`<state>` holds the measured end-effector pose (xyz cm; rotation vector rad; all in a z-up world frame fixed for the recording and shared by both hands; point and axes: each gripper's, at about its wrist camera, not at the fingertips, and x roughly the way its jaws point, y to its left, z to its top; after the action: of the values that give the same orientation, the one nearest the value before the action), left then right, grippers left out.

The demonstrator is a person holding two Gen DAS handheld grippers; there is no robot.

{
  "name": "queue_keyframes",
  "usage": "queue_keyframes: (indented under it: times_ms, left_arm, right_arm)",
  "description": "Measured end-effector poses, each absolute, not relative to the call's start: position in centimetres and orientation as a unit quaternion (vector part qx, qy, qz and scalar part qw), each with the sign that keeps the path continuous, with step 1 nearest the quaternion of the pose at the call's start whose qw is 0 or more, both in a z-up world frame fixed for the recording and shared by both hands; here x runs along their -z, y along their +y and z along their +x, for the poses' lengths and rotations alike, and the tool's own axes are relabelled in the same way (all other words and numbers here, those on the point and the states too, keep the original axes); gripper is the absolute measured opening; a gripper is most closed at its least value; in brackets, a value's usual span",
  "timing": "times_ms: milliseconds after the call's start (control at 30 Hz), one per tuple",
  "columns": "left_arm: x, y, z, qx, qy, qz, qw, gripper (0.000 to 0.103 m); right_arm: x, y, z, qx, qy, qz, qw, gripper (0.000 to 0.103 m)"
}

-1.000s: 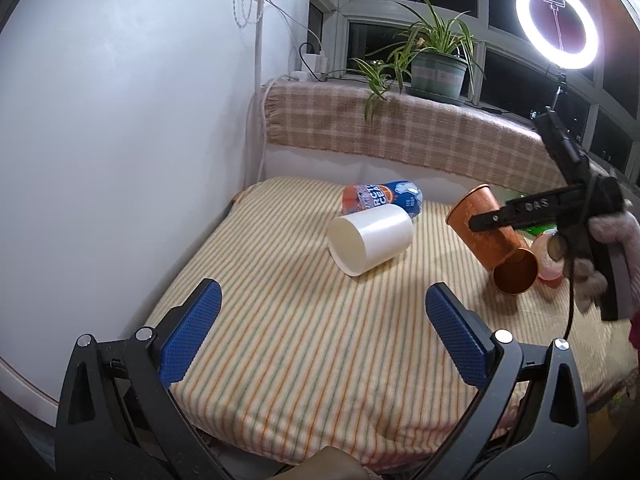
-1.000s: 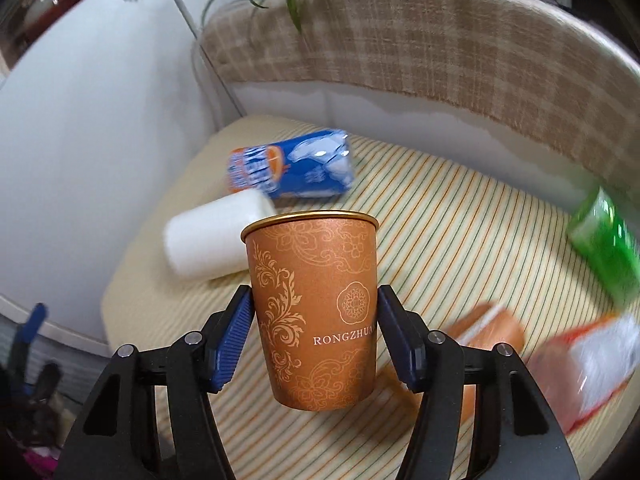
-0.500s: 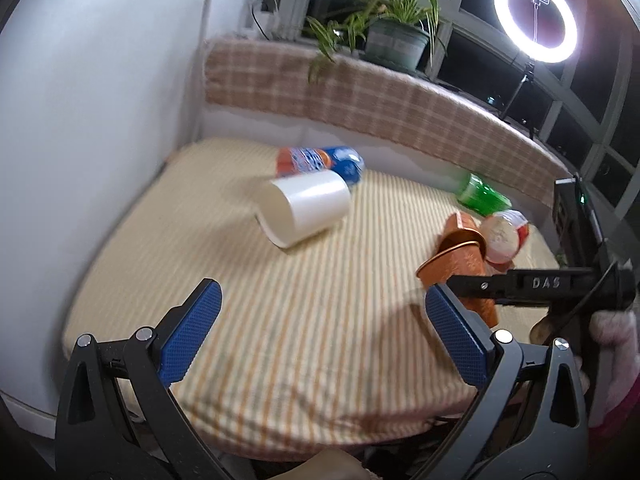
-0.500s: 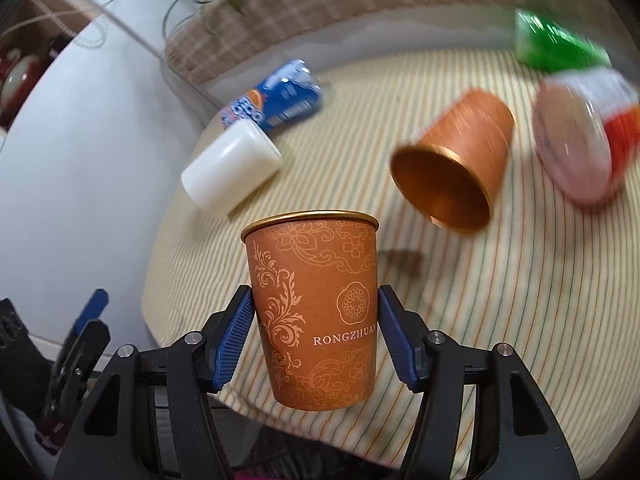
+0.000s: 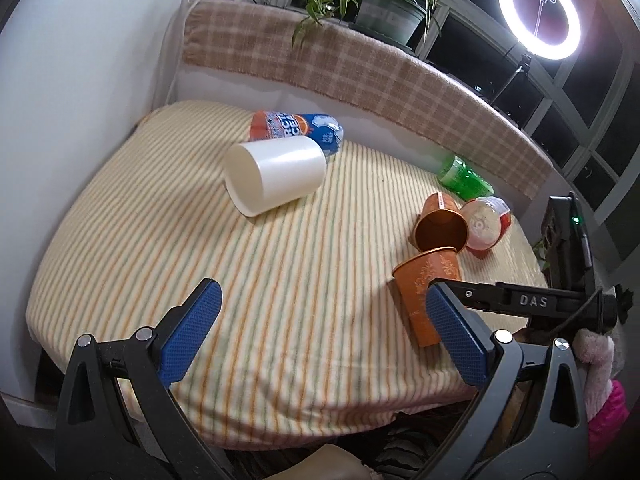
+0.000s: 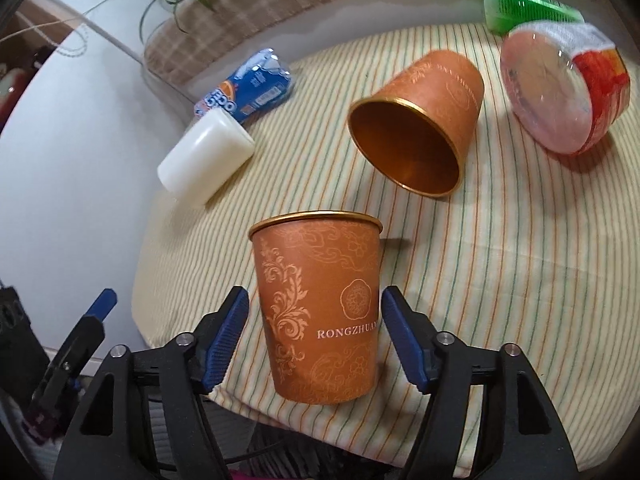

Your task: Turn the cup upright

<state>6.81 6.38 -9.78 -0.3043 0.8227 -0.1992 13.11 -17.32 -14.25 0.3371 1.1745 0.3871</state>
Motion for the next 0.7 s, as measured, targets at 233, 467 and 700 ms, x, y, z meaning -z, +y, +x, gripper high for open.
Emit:
queue_keyframes:
  times_ms: [233, 467, 700]
  left_arm:
    - [10.2, 4.6, 8.3, 0.132, 0.425, -0.173, 0.879, 0.103]
    - [12.5, 2.3, 11.2, 0.181, 0.484, -0.257, 0.817, 0.103]
    - [14.7, 0.5, 13.6, 0.200, 0.525, -0.318, 0.764, 0.103]
  right_arm:
    - [12.0, -19.3, 10.6, -0.173, 0.506, 0.115, 0.837, 0.071]
    - [10.5, -22.5, 6.9, -0.126, 0.465, 0.090, 0.872, 0.071]
    - [10.2, -26.7, 4.1, -0.086, 0.448, 0.118, 0.882, 0.071]
